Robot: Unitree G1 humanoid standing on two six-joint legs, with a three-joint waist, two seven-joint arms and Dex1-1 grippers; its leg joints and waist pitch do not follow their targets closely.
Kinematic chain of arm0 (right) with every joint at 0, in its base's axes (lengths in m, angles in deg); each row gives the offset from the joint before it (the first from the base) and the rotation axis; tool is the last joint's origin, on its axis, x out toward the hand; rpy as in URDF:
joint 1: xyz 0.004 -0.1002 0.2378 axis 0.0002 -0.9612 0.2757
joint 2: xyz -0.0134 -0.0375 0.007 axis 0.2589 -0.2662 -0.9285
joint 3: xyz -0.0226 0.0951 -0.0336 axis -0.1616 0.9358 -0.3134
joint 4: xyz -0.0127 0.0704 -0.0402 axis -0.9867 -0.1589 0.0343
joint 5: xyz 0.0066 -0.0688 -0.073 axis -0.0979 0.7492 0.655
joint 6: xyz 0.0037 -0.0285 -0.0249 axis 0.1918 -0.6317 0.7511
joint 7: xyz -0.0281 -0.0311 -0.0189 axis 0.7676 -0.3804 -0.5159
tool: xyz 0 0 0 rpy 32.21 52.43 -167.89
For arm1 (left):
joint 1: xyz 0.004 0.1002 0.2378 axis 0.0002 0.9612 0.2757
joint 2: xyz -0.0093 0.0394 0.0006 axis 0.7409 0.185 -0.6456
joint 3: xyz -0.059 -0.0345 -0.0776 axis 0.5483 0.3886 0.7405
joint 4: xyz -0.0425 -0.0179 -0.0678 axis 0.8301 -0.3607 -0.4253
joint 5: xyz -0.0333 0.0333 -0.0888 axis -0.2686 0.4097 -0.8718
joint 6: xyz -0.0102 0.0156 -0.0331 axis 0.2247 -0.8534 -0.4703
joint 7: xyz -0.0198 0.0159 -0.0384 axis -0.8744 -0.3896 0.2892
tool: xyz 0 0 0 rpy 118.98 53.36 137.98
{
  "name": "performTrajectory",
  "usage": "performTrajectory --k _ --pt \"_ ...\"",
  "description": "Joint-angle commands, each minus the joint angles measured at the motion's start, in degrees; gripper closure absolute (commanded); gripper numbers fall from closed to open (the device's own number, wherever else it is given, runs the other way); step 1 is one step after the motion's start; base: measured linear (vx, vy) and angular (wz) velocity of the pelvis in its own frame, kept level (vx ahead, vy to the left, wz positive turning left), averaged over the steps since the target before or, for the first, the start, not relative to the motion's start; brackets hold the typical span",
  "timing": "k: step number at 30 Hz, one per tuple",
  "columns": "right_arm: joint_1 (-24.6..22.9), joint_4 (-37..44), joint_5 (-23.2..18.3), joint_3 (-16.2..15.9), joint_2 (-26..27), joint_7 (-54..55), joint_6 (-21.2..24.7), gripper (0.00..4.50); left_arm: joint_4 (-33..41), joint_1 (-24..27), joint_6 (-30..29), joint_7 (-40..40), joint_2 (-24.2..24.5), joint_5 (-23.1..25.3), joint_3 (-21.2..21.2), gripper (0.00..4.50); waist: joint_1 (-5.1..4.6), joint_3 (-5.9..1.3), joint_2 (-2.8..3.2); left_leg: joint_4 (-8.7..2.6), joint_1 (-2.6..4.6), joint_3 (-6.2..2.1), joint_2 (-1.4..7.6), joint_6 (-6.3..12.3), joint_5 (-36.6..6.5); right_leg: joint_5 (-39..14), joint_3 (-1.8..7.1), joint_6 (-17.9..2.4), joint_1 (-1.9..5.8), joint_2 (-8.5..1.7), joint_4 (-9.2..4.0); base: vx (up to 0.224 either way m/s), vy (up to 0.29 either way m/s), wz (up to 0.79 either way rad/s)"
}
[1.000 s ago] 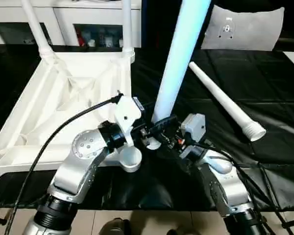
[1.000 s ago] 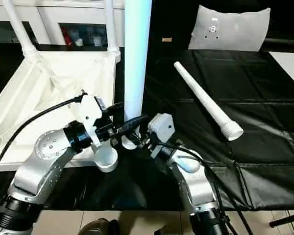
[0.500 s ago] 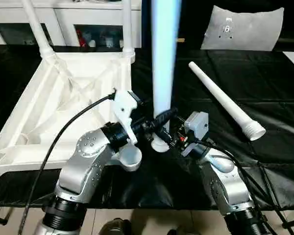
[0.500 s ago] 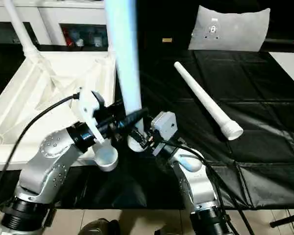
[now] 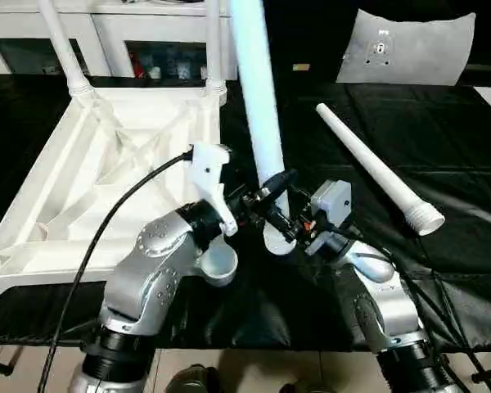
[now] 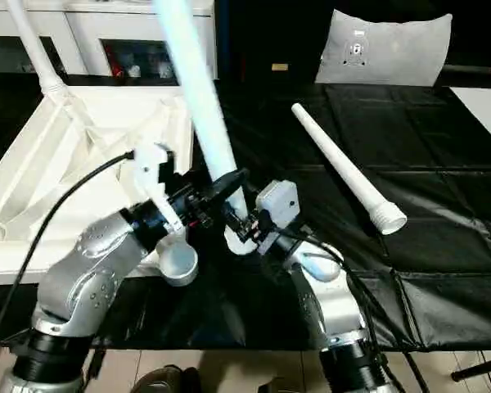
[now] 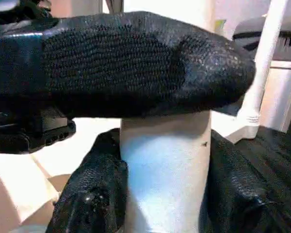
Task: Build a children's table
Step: Pick table leg
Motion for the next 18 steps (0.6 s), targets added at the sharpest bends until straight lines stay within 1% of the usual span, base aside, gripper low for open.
performTrajectory --k 1,2,3,4,5,6,7,8,9,10,11,12,14,15,16,17,18 --pt "0.5 1.1 0.1 -1.5 -0.7 -2.8 2.1 1.96 1.0 -2.2 -1.3 -1.6 0.3 1.0 0.6 2.64 0.07 -4.21 0.16 -4.99 2.15 -3.64 7.19 1.29 -13.9 -3.7 3.95 -14.3 1.55 -7.26 -4.26 0.0 0.0 0.0" --pt "1.0 2.7 -1.1 -1.5 -1.6 -3.9 4.7 1.91 0.6 -3.6 -2.5 -2.3 1.0 0.7 1.9 2.64 0.06 -4.15 0.13 -4.94 2.08 -3.58 7.16 1.35 -14.0 -3.8 3.97 -14.3 1.61 -7.34 -4.31 0.0 0.0 0.0" --pt "1.2 3.4 -1.6 -1.4 -2.1 -4.3 5.8 1.74 0.5 -4.2 -3.1 -2.5 1.2 0.3 2.5 2.64 0.19 -4.28 0.14 -4.82 2.21 -3.63 7.09 1.47 -13.2 -3.3 3.96 -14.3 1.63 -7.23 -4.19 0.0 0.0 0.0" --pt "1.5 4.4 -2.6 -1.3 -3.0 -5.2 7.3 1.74 0.2 -5.0 -3.8 -2.7 1.4 -0.3 3.3 2.64 0.22 -4.46 -0.01 -4.76 2.19 -3.59 7.13 1.64 -12.8 -2.8 3.96 -14.4 1.79 -7.34 -4.2 0.0 0.0 0.0" --pt "1.6 5.0 -3.2 -1.2 -3.5 -5.8 8.3 1.59 0.0 -5.5 -4.3 -2.8 1.5 -0.6 3.9 2.64 0.3 -4.44 0.06 -4.69 2.01 -3.59 7.1 1.91 -11.9 -2.1 3.91 -14.5 1.82 -7.45 -4.1 0.0 0.0 0.0" --pt "1.7 5.8 -4.1 -1.1 -4.1 -6.4 9.6 1.47 -0.1 -5.9 -4.7 -2.7 1.6 -1.1 4.3 2.64 0.33 -4.53 0.06 -4.57 2.03 -3.58 7.1 2.23 -11.2 -1.3 3.87 -14.7 1.83 -7.47 -4.05 0.0 0.0 0.0" --pt "1.9 6.7 -5.1 -0.8 -4.8 -7.1 10.9 1.47 -0.2 -6.3 -5.3 -2.4 1.8 -1.8 4.9 2.64 0.35 -4.46 0.04 -4.58 1.99 -3.59 7.12 2.45 -11.1 -1.2 3.89 -14.7 1.84 -7.51 -4.11 0.0 0.0 0.0" --pt "2.0 8.1 -7.3 -0.1 -5.7 -7.8 13.3 1.33 -0.4 -6.9 -6.0 -2.1 2.1 -3.0 5.8 2.64 0.39 -4.57 0.02 -4.47 2.01 -3.6 7.1 2.78 -10.6 -0.5 3.81 -14.8 1.93 -7.45 -3.96 0.0 0.0 0.0" --pt "2.4 9.2 -9.3 0.9 -6.6 -8.4 15.2 1.33 -0.8 -7.5 -7.0 -2.0 2.1 -4.6 7.1 2.64 0.39 -4.83 -0.06 -4.37 2.1 -3.58 7.1 3.18 -10.0 0.1 3.77 -15.1 2.1 -7.4 -3.85 0.0 0.0 0.0" --pt "2.8 10.1 -11.3 2.2 -7.4 -8.6 17.1 1.33 -1.2 -8.3 -7.9 -1.9 2.1 -6.1 8.3 2.64 0.57 -4.87 0.02 -4.28 2.17 -3.61 7.1 3.22 -9.8 0.3 3.72 -15.1 2.03 -7.43 -3.76 0.0 0.0 0.0" --pt "3.1 10.7 -12.9 3.2 -7.9 -8.8 18.9 1.18 -1.6 -8.8 -8.7 -1.8 2.0 -7.2 9.2 2.64 0.62 -4.85 0.07 -4.22 2.24 -3.6 7.05 3.32 -9.7 0.3 3.63 -15.5 1.96 -7.31 -3.74 0.0 0.0 0.0" --pt "3.1 10.7 -13.0 3.3 -8.0 -8.8 19.0 0.97 -1.6 -8.9 -8.8 -1.8 2.0 -7.3 9.3 2.64 0.78 -4.79 0.07 -4.2 2.2 -3.49 7.09 3.21 -10.3 -0.5 3.69 -15.4 1.81 -7.43 -3.92 0.0 0.0 0.0" --pt "3.7 11.3 -14.9 5.0 -8.8 -8.8 21.3 0.97 -2.1 -9.7 -10.7 -1.6 1.8 -9.8 10.8 2.64 0.94 -4.82 -0.09 -4.15 2.22 -3.45 7.04 2.84 -10.5 -1.5 3.7 -15.4 1.85 -7.61 -3.98 0.0 0.0 0.0" --pt "4.2 11.4 -16.3 6.2 -9.3 -8.8 22.8 0.77 -2.4 -10.2 -11.8 -1.0 1.9 -11.2 11.5 2.64 1.06 -4.77 -0.27 -4.18 2.22 -3.36 7.02 2.56 -10.4 -2.1 3.68 -15.4 1.7 -7.55 -4.13 0.0 0.0 0.0" --pt "5.0 11.5 -18.2 7.8 -9.8 -8.1 25.2 0.54 -2.9 -10.7 -13.1 0.1 2.4 -12.7 12.2 2.64 1.14 -4.76 -0.26 -4.09 2.2 -3.34 6.97 2.44 -10.3 -2.3 3.71 -15.5 1.77 -7.61 -4.07 0.0 0.0 0.0" --pt "5.7 11.6 -19.9 9.2 -10.4 -7.6 27.4 0.54 -3.4 -11.1 -14.1 1.1 2.9 -13.7 12.6 2.64 1.39 -4.85 -0.24 -3.96 2.29 -3.33 6.84 2.32 -9.7 -2.8 3.65 -15.5 1.7 -7.6 -4.02 0.0 0.0 0.0" --pt "6.2 11.9 -21.6 10.2 -10.9 -7.5 29.2 0.53 -3.8 -11.4 -14.4 2.4 3.6 -14.2 12.8 2.64 1.42 -4.7 -0.33 -4.02 2.41 -3.3 6.73 2.26 -9.8 -4.0 3.65 -15.2 1.57 -7.38 -4.14 0.0 0.0 0.0"
